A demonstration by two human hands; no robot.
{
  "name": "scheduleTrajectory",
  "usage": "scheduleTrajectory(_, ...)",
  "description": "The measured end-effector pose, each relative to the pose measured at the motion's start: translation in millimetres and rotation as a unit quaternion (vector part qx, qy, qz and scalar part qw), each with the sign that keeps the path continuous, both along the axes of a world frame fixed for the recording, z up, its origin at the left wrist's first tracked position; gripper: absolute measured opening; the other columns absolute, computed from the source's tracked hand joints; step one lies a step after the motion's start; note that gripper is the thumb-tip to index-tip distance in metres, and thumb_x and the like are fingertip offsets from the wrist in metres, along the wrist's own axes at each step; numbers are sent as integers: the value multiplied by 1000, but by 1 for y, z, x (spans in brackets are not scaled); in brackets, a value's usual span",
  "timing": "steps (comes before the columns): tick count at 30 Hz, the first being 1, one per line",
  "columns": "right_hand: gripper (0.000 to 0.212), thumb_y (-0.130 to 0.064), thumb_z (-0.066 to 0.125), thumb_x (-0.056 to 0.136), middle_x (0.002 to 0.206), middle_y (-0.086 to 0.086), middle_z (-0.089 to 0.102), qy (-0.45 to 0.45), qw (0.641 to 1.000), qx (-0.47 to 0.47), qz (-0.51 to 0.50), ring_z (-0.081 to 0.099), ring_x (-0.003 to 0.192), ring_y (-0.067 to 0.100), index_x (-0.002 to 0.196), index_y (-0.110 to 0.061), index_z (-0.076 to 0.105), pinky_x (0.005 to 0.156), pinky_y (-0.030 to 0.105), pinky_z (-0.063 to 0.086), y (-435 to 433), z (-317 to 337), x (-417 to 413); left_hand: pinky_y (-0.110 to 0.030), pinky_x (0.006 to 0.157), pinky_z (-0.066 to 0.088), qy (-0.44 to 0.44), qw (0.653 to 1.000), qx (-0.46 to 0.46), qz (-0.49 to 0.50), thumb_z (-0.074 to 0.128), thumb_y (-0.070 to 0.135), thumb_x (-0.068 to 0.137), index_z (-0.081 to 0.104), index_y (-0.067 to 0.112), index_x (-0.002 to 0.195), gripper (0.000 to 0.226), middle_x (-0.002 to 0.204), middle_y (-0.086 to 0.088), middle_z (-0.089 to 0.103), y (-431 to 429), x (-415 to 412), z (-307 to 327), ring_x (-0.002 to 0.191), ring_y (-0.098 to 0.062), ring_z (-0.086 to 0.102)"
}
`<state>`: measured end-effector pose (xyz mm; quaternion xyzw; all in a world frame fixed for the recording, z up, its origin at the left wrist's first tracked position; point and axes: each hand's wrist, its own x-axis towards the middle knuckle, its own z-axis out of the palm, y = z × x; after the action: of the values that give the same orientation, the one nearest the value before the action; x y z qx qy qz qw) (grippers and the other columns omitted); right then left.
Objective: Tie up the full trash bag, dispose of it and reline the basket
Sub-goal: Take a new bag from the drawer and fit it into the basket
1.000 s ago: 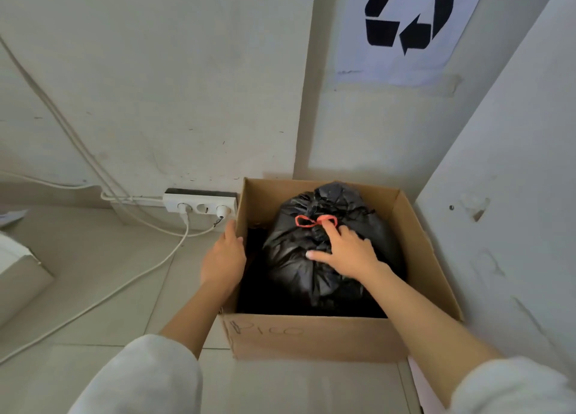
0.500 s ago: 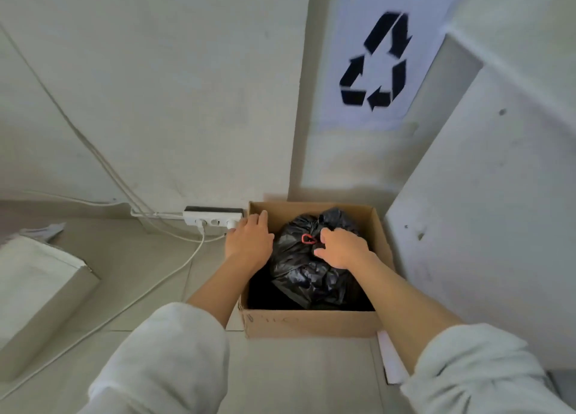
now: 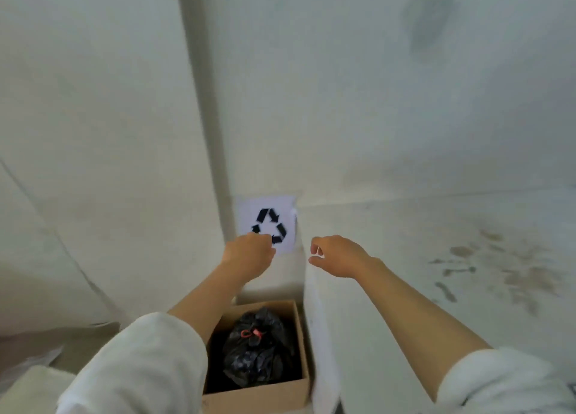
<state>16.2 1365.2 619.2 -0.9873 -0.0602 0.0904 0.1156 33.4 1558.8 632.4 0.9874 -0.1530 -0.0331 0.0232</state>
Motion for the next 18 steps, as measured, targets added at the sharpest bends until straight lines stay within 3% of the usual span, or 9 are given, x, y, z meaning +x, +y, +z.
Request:
scheduleTrajectory(4, 31, -39, 47, 94, 121, 4, 58, -32, 999, -13, -17, 56, 104, 24, 118, -19, 53, 84, 35, 46, -133, 55, -70, -37, 82, 48, -45, 999, -19, 8, 34, 32, 100, 57, 13, 119, 36, 121, -11, 58, -118, -58, 56, 103, -32, 59)
scheduleTrajectory(9, 28, -40, 48, 94, 115, 1, 59, -42, 997, -5, -61, 60, 96, 21, 113, -20, 54, 81, 35, 49, -304, 92, -169, -34, 79, 45, -43, 998, -44, -6, 37, 36, 98, 58, 17, 117, 34, 117, -8, 61, -279, -131, 82, 105, -30, 57)
scheduleTrajectory(18, 29, -39, 47, 96, 115, 4, 61, -16, 989, -14, -143, 59, 97, 22, 114, -17, 54, 81, 35, 50, -551, 45, -251, -33, 76, 44, 20, 988, -100, -117, 40, 39, 98, 60, 18, 116, 34, 117, -7, 61, -557, -186, 40, 104, -28, 58)
